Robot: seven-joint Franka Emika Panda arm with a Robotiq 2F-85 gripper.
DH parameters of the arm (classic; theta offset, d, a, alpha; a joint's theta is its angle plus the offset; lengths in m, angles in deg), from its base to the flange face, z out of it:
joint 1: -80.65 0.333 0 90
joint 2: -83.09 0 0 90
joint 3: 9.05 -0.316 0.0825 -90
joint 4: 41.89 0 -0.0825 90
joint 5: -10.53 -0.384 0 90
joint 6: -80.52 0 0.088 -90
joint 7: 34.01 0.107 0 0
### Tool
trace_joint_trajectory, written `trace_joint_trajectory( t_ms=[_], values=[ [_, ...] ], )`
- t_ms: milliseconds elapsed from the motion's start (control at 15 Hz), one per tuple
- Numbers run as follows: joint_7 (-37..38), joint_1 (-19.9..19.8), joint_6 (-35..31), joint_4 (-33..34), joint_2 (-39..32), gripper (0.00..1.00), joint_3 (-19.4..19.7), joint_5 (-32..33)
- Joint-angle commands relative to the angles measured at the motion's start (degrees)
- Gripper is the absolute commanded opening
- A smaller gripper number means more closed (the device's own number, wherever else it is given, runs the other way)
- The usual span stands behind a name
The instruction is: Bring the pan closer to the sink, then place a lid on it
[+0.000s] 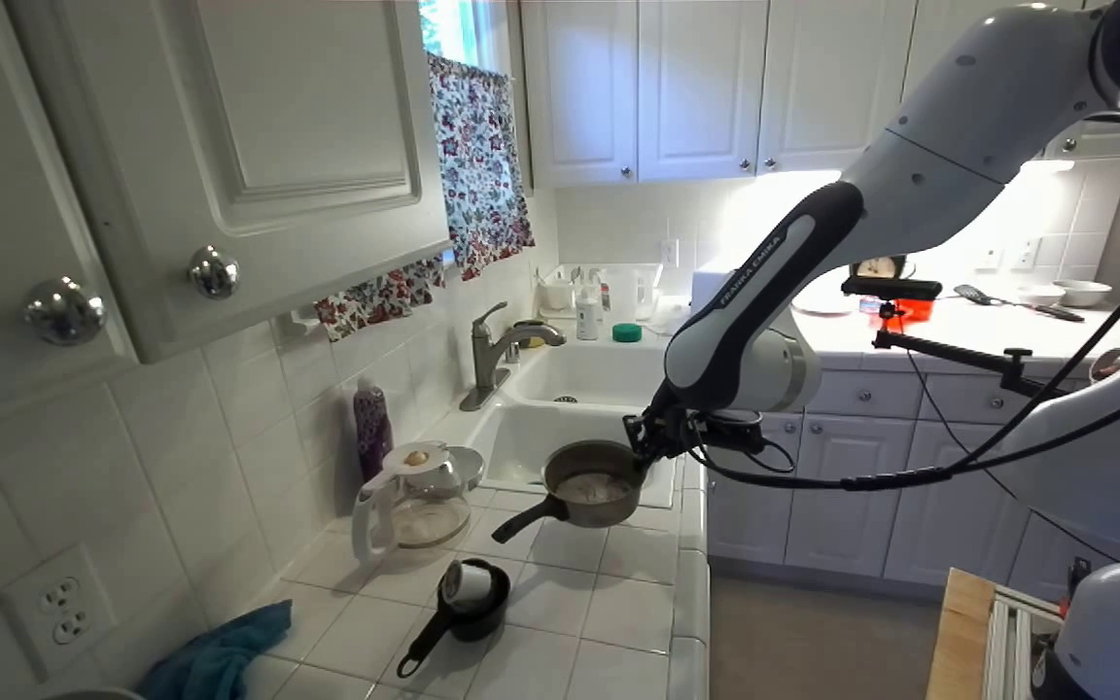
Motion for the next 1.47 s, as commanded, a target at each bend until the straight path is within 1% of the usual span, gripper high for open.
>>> trace_joint_trajectory(
  t_ms=[0, 200, 400, 467, 533, 600, 667, 733, 1067, 1400],
  values=[
    [7.36, 5.74, 1.38, 1.91, -0.59, 0.01, 4.71, -0.42],
    [13.50, 10.44, 1.31, 1.98, -0.26, 0.01, 8.44, 0.90],
    [17.75, 15.02, 0.82, 1.64, -0.70, 0.01, 12.61, 3.22],
    [15.84, 23.76, 0.74, 1.94, 0.53, 0.01, 20.65, 0.14],
    [15.98, 26.99, 0.12, 1.45, 1.45, 0.01, 24.01, 0.33],
    [15.61, 31.50, -0.50, 0.81, 2.26, 0.01, 28.97, 0.79],
    [21.14, 28.82, -2.47, -0.18, 0.34, 0.01, 27.98, 9.07],
    [22.03, 31.65, -2.85, -0.32, 0.15, 0.01, 31.70, 11.61],
    [31.34, 39.08, -2.78, 0.21, 0.13, 0.01, 44.67, 28.60],
    [40.81, 47.08, -4.15, 3.84, -2.25, 0.01, 56.84, 44.05]
  ],
)
